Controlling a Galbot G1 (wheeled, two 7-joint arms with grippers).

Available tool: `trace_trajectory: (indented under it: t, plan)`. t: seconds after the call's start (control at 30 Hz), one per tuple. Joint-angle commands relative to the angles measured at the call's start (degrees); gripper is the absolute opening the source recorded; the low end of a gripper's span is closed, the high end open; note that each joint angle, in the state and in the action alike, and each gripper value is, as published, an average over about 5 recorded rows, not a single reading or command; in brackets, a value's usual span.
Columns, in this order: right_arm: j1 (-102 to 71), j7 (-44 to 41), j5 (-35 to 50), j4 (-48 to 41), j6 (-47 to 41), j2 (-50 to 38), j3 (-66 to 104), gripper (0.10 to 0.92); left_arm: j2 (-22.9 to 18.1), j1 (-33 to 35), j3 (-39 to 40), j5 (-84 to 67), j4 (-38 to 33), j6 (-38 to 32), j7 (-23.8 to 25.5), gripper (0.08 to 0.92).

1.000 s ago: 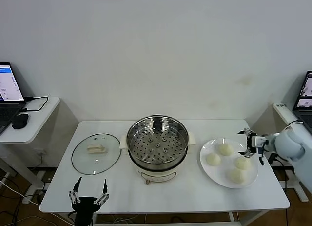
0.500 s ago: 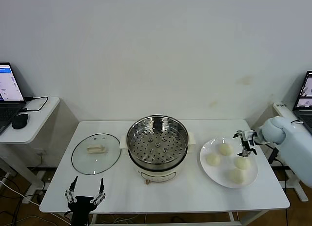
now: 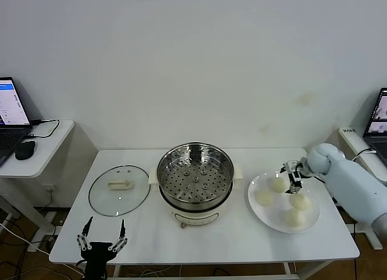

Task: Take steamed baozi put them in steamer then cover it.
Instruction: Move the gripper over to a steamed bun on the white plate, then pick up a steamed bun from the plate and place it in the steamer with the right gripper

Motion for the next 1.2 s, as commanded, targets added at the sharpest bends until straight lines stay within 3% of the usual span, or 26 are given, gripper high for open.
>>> trace_trajectory:
  t: [0.03, 0.4, 0.77, 1.2]
  plan:
    - [0.9, 0.1, -2.3, -4.3, 0.1, 3.3, -0.7, 0.820, 0.0, 0.0, -0.1, 0.0, 0.1, 0.0, 0.0, 0.823]
    - [0.3, 0.5, -2.9, -4.7, -0.1, 3.8, -0.6, 0.762, -0.1, 0.2, -0.1, 0.2, 0.0, -0.2, 0.0, 0.823]
    - [0.1, 0.7, -2.4, -2.3, -0.5, 2.3, -0.9, 0.605, -0.3, 0.3, 0.1, 0.5, -0.1, -0.6, -0.1, 0.823]
    - [8.7, -1.4, 12.9, 16.1, -4.5, -10.4, -11.2, 0.593, -0.4, 0.6, 0.5, 0.8, -0.7, -0.7, -0.1, 0.823]
